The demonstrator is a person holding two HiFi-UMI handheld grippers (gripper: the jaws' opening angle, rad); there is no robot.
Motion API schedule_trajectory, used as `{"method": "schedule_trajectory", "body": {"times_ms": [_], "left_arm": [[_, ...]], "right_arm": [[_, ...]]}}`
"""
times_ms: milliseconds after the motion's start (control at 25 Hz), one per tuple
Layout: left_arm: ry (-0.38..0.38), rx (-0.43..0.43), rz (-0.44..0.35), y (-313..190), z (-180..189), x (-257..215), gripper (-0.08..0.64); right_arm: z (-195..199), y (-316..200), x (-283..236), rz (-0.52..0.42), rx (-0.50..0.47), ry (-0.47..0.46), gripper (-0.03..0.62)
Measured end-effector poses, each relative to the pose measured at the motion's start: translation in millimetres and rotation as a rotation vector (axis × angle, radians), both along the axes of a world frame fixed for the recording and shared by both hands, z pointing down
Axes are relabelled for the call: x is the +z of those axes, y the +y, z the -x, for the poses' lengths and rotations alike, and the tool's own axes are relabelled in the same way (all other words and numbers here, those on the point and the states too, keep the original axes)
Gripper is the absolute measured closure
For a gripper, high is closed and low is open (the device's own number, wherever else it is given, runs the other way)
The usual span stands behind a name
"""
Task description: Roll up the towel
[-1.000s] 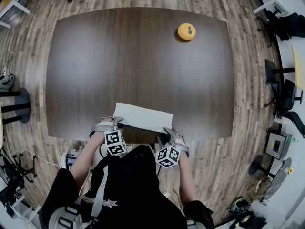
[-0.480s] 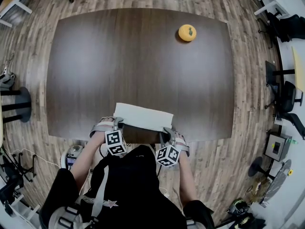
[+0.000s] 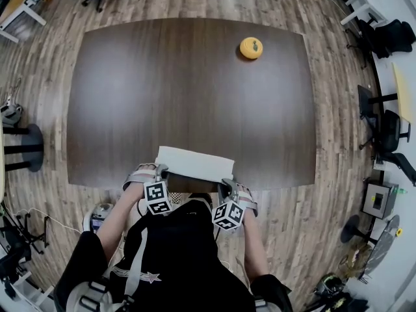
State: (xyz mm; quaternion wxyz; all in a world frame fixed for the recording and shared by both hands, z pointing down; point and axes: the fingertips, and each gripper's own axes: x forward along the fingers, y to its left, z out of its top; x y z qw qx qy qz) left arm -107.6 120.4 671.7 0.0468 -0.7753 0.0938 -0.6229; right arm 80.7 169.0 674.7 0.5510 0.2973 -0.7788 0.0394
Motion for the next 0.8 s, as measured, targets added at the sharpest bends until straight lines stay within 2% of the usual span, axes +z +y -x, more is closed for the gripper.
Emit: {"method": "schedule_trajectory", "body": {"times_ms": [320,800], "left_arm": [[-0.016,0.01,-0.001,16,4,-13,0.502],[-0.037,0.008,0.02,21,3,-11,0.502]], "right_arm": [[3,20,-9,0.01,0.001,-0.007,0.528],[1,22,-11,0.064,-0.013,-0.027,0.529]]}}
